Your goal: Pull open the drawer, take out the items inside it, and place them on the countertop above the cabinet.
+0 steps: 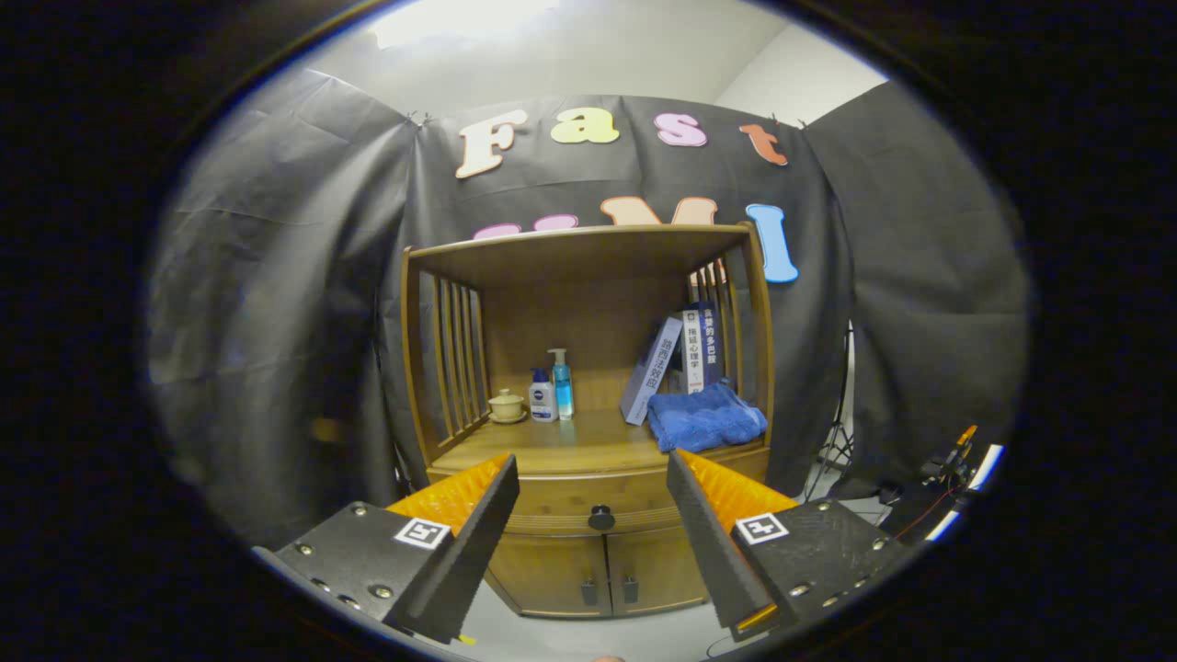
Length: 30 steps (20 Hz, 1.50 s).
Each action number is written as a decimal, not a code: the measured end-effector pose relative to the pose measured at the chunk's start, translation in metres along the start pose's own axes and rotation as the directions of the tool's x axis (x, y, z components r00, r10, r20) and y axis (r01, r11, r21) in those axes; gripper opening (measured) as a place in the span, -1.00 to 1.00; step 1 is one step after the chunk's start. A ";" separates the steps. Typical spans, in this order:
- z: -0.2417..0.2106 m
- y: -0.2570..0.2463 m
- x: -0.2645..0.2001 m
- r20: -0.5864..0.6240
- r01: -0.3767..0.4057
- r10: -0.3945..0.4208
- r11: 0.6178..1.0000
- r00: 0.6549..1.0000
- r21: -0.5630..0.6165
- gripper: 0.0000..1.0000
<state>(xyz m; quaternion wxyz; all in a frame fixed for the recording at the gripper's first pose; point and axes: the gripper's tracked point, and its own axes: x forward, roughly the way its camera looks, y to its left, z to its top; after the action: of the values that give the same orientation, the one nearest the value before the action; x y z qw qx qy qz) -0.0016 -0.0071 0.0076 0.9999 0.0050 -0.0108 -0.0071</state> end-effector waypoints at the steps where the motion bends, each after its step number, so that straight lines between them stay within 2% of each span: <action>1: -0.002 0.000 0.002 -0.001 0.002 -0.002 1.000 1.000 0.000 0.94; 6: -0.009 0.000 0.016 -0.006 0.007 -0.007 1.000 1.000 -0.019 0.94; 12: -0.041 -0.003 0.053 -0.022 0.013 -0.014 1.000 1.000 -0.016 0.94; 22: -0.130 -0.027 0.119 -0.082 0.048 -0.047 0.999 0.996 0.017 0.95; 26: -0.177 -0.032 0.144 -0.145 0.047 -0.043 0.999 0.989 0.021 0.97; 30: -0.199 -0.019 0.167 -0.179 0.014 -0.002 0.998 0.984 0.067 0.98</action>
<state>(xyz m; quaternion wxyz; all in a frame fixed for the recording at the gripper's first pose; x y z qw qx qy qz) 0.1692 -0.0268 -0.1880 0.9960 0.0396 0.0789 -0.0102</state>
